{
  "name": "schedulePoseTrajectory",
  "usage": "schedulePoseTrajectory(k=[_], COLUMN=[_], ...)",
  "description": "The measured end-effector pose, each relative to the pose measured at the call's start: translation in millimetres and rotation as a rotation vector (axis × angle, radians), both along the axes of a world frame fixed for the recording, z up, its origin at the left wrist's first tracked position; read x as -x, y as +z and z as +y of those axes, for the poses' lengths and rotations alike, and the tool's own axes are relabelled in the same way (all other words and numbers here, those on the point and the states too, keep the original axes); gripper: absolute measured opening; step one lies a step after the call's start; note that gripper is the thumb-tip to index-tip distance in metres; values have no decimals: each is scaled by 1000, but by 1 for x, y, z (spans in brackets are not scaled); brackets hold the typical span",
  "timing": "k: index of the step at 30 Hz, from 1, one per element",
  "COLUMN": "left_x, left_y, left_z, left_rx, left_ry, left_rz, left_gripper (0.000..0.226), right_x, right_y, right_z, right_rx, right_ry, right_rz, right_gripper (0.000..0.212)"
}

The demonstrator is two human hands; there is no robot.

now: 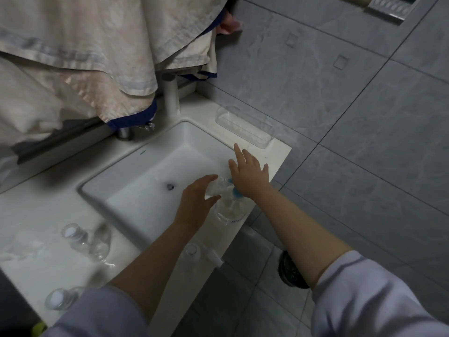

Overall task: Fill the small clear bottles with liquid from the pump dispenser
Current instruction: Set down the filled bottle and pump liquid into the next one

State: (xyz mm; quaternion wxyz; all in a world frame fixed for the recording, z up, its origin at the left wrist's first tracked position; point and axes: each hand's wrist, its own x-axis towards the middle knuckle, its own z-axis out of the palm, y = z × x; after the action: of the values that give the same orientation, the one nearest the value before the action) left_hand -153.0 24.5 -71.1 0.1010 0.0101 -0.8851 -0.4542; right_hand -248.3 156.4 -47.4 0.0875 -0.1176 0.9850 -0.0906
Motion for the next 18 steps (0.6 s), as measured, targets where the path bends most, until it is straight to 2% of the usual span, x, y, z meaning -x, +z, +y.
schedulePoseTrajectory(k=[8, 18], left_x=[-3, -3], left_y=[0, 0], left_z=[3, 4], left_rx=[-17, -9], left_ry=[4, 17], left_rz=[12, 21], left_gripper=[46, 46], right_x=[0, -3], right_y=[3, -4], right_z=[-1, -1], right_rx=[-46, -9], right_ry=[24, -17], right_rz=[-12, -10], right_gripper=[58, 57])
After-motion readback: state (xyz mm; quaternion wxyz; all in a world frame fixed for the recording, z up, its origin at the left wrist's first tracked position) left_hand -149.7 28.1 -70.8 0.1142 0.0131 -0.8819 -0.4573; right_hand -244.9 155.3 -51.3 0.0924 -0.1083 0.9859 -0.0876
